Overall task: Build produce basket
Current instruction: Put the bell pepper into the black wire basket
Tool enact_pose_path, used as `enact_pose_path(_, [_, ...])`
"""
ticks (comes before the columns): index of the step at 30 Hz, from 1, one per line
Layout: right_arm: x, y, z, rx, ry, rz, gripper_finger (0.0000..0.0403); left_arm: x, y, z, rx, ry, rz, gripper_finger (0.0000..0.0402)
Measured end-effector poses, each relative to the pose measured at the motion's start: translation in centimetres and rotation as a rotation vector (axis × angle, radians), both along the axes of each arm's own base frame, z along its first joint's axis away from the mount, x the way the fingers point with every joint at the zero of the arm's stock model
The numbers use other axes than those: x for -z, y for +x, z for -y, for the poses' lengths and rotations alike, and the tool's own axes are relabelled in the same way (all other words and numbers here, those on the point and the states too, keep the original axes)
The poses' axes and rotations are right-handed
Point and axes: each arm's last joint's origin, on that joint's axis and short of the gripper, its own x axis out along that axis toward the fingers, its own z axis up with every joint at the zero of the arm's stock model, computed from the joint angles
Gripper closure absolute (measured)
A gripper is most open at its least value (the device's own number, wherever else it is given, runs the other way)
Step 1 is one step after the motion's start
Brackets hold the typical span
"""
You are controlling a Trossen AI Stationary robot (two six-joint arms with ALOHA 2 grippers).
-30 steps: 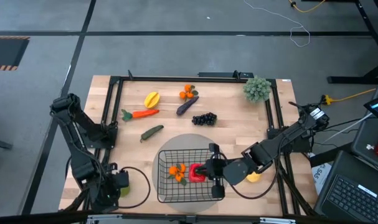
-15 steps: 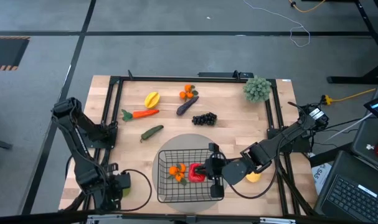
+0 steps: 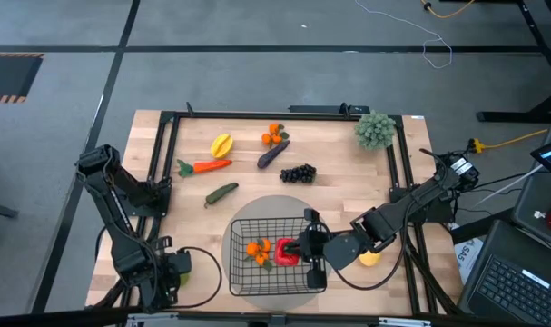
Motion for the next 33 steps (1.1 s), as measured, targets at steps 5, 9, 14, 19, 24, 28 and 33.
enact_pose_path(5, [0.0, 0.1, 0.2, 0.006, 0.000, 0.000, 0.0393, 0.0, 0.8, -0.5, -0.030, 0.002, 0.003, 0.0291])
enact_pose_path(9, [0.0, 0.2, 0.4, 0.012, 0.000, 0.000, 0.0393, 0.0, 1.3, -0.8, -0.044, -0.013, -0.021, 0.0291])
enact_pose_path(14, [0.0, 0.2, 0.4, 0.002, 0.006, -0.004, 0.0393, 0.0, 1.7, -1.0, -0.053, -0.036, -0.059, 0.0291])
enact_pose_path(19, [0.0, 0.2, 0.3, -0.019, 0.017, -0.011, 0.0393, 0.0, 1.7, -1.1, -0.051, -0.052, -0.082, 0.0291])
enact_pose_path(24, [0.0, 0.2, 0.3, -0.018, 0.017, -0.011, 0.0393, 0.0, 2.2, -1.5, -0.075, -0.049, -0.075, 0.0291])
enact_pose_path(28, [0.0, 0.2, 0.3, -0.018, 0.016, -0.011, 0.0393, -0.5, 2.3, -2.0, -0.088, -0.064, -0.077, 0.0291])
enact_pose_path(33, [0.0, 0.2, 0.3, -0.022, 0.019, -0.012, 0.0393, -1.6, 1.9, -2.7, -0.088, -0.095, -0.063, 0.0291])
